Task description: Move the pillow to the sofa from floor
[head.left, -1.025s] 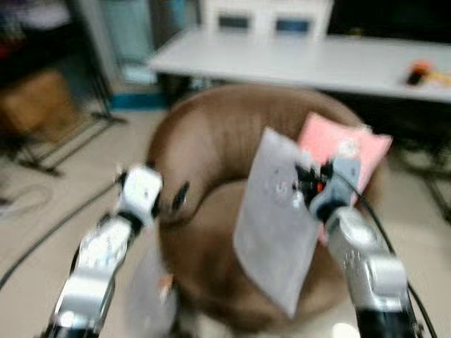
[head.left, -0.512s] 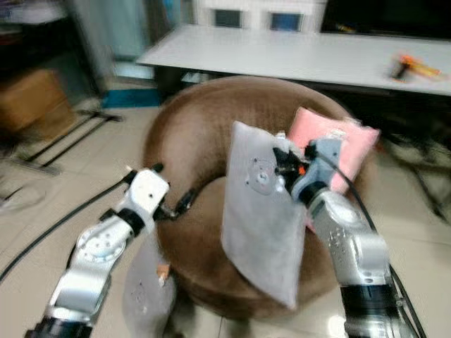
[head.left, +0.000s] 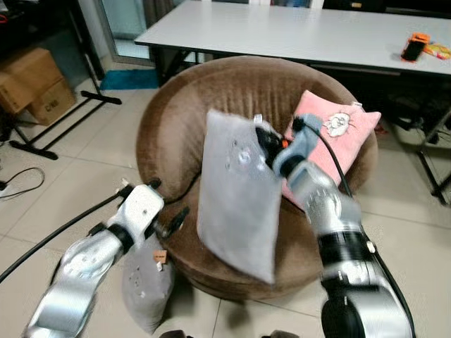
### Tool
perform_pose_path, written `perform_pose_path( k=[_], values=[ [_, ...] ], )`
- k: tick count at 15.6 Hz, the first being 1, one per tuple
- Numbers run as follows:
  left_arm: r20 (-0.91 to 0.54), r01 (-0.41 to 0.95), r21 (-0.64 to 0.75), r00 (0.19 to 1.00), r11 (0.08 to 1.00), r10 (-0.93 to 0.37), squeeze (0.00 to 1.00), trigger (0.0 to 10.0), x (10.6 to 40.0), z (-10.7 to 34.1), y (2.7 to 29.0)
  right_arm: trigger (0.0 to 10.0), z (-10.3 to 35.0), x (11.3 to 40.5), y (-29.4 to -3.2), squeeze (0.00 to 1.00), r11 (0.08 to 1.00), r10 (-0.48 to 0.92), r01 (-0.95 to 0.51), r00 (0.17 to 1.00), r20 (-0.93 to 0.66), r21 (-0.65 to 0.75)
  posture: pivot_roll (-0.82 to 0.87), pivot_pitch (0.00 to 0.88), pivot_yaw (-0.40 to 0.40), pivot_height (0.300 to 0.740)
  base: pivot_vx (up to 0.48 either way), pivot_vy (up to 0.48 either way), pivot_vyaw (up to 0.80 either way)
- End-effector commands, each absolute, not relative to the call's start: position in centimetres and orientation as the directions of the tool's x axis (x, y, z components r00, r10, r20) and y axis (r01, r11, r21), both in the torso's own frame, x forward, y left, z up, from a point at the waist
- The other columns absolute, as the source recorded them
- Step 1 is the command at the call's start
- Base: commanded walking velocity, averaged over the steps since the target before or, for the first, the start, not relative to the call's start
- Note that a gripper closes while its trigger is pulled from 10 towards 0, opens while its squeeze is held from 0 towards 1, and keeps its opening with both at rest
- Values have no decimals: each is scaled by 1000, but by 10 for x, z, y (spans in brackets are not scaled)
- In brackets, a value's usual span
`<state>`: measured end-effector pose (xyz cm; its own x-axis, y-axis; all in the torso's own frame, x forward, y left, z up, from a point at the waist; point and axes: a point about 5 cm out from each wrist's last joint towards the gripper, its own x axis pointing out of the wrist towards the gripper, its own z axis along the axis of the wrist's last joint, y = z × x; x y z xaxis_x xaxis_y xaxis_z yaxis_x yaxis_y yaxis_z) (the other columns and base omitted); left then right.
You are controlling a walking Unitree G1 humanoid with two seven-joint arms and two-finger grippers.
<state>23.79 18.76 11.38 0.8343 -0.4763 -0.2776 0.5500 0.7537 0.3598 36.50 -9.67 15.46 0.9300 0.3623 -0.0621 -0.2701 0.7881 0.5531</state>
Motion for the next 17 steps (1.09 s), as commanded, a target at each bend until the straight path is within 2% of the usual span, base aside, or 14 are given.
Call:
perform_pose_path(
  k=[1,5,7,8,11,14,15,17],
  values=[
    [-281,556,364,830,747,-481,0,10000,235,118,191,10000,168,370,-96,0,763,357,-300,934,13,573,51,0,27,740,0,0,0],
    [-323,603,365,797,710,-510,0,10000,219,125,198,10000,161,390,-111,0,718,256,-188,967,-2,670,92,7,35,740,0,0,0],
    [-343,620,363,783,696,-518,0,10000,216,127,199,10000,135,387,-105,0,762,291,-152,949,-124,629,105,28,43,740,0,0,0],
    [-357,632,361,773,686,-525,0,10000,212,128,199,10000,116,382,-100,1000,845,304,-151,925,-229,514,122,40,44,740,0,0,0],
    [-364,635,363,770,682,-524,0,10000,211,130,199,10000,121,387,-104,1000,886,272,-144,931,-243,440,133,46,41,740,0,0,0],
    [-365,620,375,782,689,-505,0,10000,211,131,202,10000,147,400,-115,1000,917,220,-138,958,-184,375,139,39,35,740,0,0,0],
    [-364,615,380,786,691,-499,0,10000,213,132,203,10000,158,405,-122,1000,947,182,-127,969,-167,295,138,35,35,740,0,0,0],
    [-358,606,387,794,696,-492,0,10000,217,132,203,10000,167,409,-131,1000,960,127,-85,981,-144,267,136,22,32,740,0,0,0]
  ],
)
